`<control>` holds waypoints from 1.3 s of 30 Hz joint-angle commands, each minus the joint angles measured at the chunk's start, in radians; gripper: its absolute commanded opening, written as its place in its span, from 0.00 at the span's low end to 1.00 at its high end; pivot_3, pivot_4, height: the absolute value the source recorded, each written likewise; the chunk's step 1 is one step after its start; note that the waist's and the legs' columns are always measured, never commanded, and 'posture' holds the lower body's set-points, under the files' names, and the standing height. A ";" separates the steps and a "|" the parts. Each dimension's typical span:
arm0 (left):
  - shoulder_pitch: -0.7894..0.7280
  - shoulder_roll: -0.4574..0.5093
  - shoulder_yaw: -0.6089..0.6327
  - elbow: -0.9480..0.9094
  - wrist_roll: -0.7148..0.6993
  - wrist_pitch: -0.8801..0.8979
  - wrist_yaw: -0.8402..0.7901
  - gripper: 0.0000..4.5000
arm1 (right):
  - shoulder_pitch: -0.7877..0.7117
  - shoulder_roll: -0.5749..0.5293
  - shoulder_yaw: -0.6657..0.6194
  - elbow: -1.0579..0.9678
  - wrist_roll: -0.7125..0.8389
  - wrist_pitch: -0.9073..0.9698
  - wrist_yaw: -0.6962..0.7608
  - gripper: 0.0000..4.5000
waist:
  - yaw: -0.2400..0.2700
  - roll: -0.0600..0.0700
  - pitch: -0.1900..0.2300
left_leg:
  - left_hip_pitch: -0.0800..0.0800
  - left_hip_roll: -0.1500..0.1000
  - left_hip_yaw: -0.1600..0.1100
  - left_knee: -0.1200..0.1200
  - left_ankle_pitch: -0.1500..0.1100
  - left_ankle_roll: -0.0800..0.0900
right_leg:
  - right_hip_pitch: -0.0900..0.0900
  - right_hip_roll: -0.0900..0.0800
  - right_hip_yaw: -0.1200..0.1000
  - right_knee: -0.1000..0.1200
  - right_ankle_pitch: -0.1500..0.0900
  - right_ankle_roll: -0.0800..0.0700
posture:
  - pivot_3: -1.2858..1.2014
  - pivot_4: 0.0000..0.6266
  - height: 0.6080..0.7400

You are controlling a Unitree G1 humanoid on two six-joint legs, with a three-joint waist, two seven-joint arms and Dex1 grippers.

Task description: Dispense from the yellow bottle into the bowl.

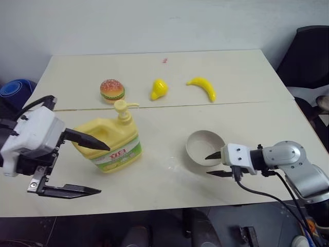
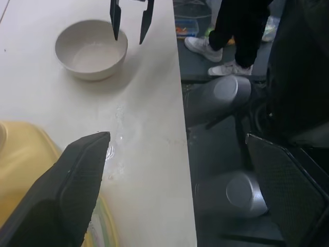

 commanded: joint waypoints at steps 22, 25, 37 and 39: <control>-0.184 -0.006 -0.109 0.033 0.006 -0.001 0.091 1.00 | -0.050 0.153 0.081 0.166 -0.148 -0.152 -0.117 0.01 | -0.001 -0.002 -0.001 | 0.000 0.000 0.000 0.001 0.000 0.001 | 0.001 0.000 0.000 0.000 0.000 0.000 | 0.52 0.24 1.00; -0.234 -0.010 -0.102 0.098 -0.003 0.017 0.134 1.00 | -0.092 0.118 0.067 0.117 -0.118 -0.127 -0.061 0.01 | 0.000 -0.002 -0.001 | 0.000 0.000 0.000 0.001 0.000 0.001 | 0.001 0.000 0.000 0.000 0.000 0.000 | 0.52 0.24 1.00; -0.489 -0.063 -0.247 0.423 0.103 -0.053 0.156 0.79 | -0.704 0.277 0.202 0.219 -0.033 0.195 0.167 0.00 | -0.005 -0.001 0.000 | 0.000 0.002 0.000 0.001 -0.001 0.000 | -0.002 0.004 -0.004 0.000 0.000 -0.003 | 0.52 0.24 1.00; -0.498 -0.085 -0.274 0.415 0.118 -0.064 0.154 0.64 | -0.765 0.310 0.233 0.267 -0.051 0.181 0.186 0.00 | -0.004 -0.001 0.000 | -0.001 0.002 0.000 0.002 -0.002 0.001 | -0.002 0.001 -0.008 0.001 0.000 -0.003 | 0.52 0.24 1.00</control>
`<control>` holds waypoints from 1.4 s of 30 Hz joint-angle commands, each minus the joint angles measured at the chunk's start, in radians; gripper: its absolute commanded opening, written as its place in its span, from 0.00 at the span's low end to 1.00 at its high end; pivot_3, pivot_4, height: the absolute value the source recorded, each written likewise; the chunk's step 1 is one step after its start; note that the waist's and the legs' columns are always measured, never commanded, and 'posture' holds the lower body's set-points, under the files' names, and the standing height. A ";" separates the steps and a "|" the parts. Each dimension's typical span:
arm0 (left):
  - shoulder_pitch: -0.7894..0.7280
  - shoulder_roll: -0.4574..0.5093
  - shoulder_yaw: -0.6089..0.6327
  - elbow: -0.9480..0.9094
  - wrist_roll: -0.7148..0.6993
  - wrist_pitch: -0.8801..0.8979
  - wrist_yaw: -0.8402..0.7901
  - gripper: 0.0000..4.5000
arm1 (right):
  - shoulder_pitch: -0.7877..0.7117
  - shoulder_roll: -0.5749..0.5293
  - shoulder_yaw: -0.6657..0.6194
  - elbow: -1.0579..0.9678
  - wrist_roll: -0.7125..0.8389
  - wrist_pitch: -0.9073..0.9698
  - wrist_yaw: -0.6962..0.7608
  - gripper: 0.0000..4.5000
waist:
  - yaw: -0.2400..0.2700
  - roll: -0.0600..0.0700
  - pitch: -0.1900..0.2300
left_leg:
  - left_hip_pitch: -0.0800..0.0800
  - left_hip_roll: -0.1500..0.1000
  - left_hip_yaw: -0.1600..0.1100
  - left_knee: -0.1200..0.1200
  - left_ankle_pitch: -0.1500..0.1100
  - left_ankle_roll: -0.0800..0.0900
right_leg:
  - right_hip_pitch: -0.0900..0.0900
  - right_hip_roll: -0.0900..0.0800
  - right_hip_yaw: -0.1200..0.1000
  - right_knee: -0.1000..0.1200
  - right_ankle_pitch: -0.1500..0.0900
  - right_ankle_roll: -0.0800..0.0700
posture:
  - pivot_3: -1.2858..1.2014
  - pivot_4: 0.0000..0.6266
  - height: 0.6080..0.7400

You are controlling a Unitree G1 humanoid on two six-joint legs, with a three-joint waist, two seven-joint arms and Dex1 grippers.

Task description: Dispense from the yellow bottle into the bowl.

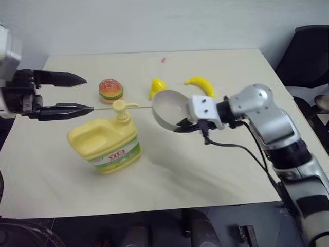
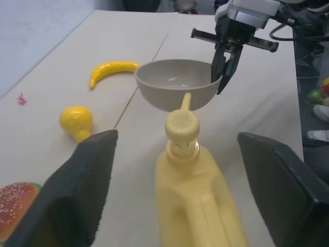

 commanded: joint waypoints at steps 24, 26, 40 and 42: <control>-0.062 -0.169 -0.126 -0.043 0.171 -0.110 0.039 0.02 | -0.336 0.141 0.077 0.261 -0.105 -0.185 0.173 0.00 | -0.026 0.000 0.000 | -0.004 0.000 -0.002 0.005 -0.001 -0.001 | -0.001 -0.004 -0.010 0.001 0.001 0.001 | 0.52 0.24 1.00; -0.052 -0.168 -0.141 -0.045 0.191 -0.131 0.029 0.02 | -0.340 0.139 0.075 0.252 -0.101 -0.178 0.180 0.00 | -0.026 0.000 0.000 | -0.003 0.000 -0.002 0.005 -0.001 -0.001 | -0.001 -0.004 -0.010 0.001 0.001 0.001 | 0.52 0.24 1.00; -0.081 -0.213 -0.226 0.000 0.265 -0.204 0.008 0.02 | -0.375 0.108 0.071 0.214 -0.085 -0.186 0.219 0.00 | -0.024 0.000 0.000 | -0.003 0.000 -0.002 0.006 -0.001 -0.002 | 0.000 -0.004 -0.010 0.002 0.001 0.001 | 0.52 0.24 1.00; -0.078 -0.210 -0.230 0.000 0.268 -0.207 0.002 0.02 | -0.377 0.102 0.072 0.205 -0.083 -0.185 0.221 0.00 | -0.023 0.000 0.000 | -0.002 0.000 -0.002 0.006 -0.001 -0.002 | 0.000 -0.004 -0.010 0.002 0.001 0.001 | 0.52 0.24 1.00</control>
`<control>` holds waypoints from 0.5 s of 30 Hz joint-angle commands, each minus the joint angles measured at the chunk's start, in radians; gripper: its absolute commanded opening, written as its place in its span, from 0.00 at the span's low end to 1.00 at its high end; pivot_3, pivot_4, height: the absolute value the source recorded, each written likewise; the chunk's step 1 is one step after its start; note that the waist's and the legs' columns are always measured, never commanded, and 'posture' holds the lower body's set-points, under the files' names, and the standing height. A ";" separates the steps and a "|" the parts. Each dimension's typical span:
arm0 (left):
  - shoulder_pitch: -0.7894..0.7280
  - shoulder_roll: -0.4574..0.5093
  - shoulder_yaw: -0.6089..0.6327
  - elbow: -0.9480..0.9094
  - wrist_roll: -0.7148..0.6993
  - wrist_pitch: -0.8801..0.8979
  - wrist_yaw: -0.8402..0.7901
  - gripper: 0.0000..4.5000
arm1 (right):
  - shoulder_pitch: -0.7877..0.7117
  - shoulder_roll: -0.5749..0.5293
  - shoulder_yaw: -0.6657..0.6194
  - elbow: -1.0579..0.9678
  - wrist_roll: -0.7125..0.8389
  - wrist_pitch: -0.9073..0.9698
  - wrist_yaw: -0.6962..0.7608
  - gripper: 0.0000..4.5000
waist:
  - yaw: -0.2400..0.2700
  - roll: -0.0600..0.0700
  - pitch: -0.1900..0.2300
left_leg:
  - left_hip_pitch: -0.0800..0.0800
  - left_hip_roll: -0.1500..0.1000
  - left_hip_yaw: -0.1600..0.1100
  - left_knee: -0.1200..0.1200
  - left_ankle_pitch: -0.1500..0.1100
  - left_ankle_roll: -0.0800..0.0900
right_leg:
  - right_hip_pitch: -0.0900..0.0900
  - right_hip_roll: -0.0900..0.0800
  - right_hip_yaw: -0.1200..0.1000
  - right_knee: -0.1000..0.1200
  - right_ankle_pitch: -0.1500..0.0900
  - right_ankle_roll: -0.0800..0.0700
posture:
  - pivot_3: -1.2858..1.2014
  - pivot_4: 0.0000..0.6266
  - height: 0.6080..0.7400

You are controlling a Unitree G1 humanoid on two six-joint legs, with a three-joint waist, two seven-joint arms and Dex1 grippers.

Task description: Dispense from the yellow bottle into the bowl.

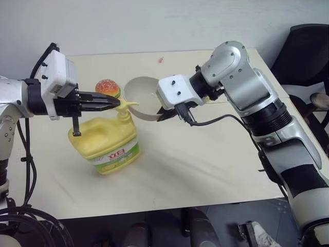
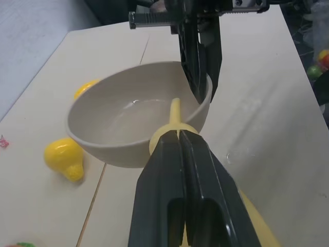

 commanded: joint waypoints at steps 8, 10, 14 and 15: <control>0.089 0.034 -0.067 -0.012 0.079 -0.003 -0.045 0.02 | -0.033 -0.027 -0.033 -0.053 0.012 -0.041 0.036 0.00 | 0.001 0.000 0.000 | 0.001 0.000 0.000 0.000 0.000 0.000 | 0.000 0.000 0.000 0.000 0.000 0.000 | 0.52 0.24 1.00; 0.104 0.034 -0.071 -0.018 0.084 -0.004 -0.043 0.02 | -0.034 -0.028 -0.032 -0.051 0.009 -0.052 0.036 0.00 | 0.001 0.001 -0.001 | 0.001 0.000 0.000 0.000 0.000 0.000 | 0.001 0.000 0.001 0.000 0.000 0.000 | 0.52 0.24 1.00; 0.121 0.029 -0.100 -0.020 0.117 -0.023 -0.038 0.02 | -0.029 -0.034 -0.028 -0.055 0.007 -0.075 0.047 0.00 | 0.004 0.001 -0.001 | 0.003 0.000 0.000 0.000 0.000 0.000 | 0.003 0.000 0.001 0.000 0.000 0.000 | 0.52 0.24 1.00; 0.120 0.025 -0.106 -0.016 0.123 -0.024 -0.037 0.02 | -0.026 -0.036 -0.025 -0.057 0.004 -0.084 0.050 0.00 | 0.005 0.002 -0.001 | 0.003 0.000 0.000 0.000 0.000 0.000 | 0.003 0.000 0.001 0.000 0.000 0.000 | 0.52 0.24 1.00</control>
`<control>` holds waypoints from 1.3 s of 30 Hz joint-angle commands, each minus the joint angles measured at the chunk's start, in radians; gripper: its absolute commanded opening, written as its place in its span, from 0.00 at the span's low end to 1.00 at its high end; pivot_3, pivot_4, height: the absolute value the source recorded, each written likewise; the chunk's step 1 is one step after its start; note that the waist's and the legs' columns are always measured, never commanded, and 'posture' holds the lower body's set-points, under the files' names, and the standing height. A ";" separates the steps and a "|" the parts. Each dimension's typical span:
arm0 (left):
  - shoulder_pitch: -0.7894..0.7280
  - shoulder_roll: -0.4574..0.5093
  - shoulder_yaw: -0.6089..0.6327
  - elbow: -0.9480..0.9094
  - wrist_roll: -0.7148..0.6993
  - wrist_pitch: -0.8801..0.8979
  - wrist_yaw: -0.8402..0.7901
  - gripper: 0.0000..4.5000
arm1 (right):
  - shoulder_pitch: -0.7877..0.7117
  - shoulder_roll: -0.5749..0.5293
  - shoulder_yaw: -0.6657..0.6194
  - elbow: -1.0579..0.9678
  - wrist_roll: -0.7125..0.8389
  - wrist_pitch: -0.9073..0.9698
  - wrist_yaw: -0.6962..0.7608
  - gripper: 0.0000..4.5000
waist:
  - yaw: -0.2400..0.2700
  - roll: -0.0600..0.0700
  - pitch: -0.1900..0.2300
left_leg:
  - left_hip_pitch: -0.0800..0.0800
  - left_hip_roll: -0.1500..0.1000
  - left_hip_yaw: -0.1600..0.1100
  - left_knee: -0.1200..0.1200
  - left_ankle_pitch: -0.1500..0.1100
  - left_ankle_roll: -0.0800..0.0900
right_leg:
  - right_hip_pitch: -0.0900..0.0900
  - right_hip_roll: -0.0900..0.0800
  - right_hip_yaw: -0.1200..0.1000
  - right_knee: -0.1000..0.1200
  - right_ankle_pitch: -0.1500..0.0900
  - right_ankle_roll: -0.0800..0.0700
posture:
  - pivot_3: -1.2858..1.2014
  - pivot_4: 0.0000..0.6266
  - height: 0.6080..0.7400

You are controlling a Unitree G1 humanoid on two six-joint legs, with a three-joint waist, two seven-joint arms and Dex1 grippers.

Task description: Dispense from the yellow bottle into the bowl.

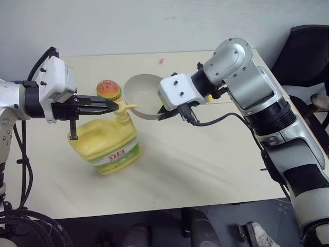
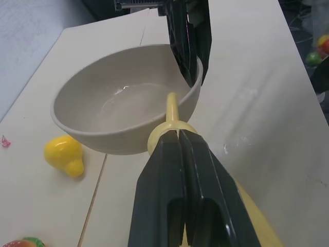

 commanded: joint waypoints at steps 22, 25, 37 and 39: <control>0.147 0.015 -0.147 0.028 0.141 0.015 -0.029 0.02 | 0.013 -0.033 0.008 -0.079 -0.017 -0.117 0.057 0.00 | 0.001 0.013 -0.013 | 0.005 0.000 0.000 -0.003 0.000 0.000 | 0.002 0.000 0.003 0.001 0.000 0.000 | 0.52 0.24 1.00; 0.171 0.017 -0.155 0.029 0.164 -0.003 -0.031 0.02 | 0.015 -0.034 0.008 -0.081 -0.017 -0.117 0.056 0.00 | 0.001 0.018 -0.015 | 0.005 -0.001 0.000 -0.004 0.000 0.000 | 0.001 0.000 0.004 0.001 0.000 0.000 | 0.52 0.24 1.00; 0.092 -0.026 -0.055 -0.020 0.030 0.102 -0.052 0.02 | 0.033 -0.044 0.006 -0.091 -0.014 -0.114 0.055 0.00 | 0.011 0.025 -0.019 | 0.005 -0.001 0.001 -0.004 0.000 0.001 | 0.001 0.000 0.004 0.001 0.000 0.000 | 0.52 0.24 1.00; 0.046 -0.024 -0.006 -0.047 -0.058 0.186 -0.044 0.02 | 0.042 -0.050 0.004 -0.094 -0.014 -0.112 0.051 0.00 | 0.015 0.024 -0.018 | 0.004 0.000 0.001 -0.004 0.000 0.001 | 0.001 0.000 0.004 0.001 0.000 0.000 | 0.52 0.24 1.00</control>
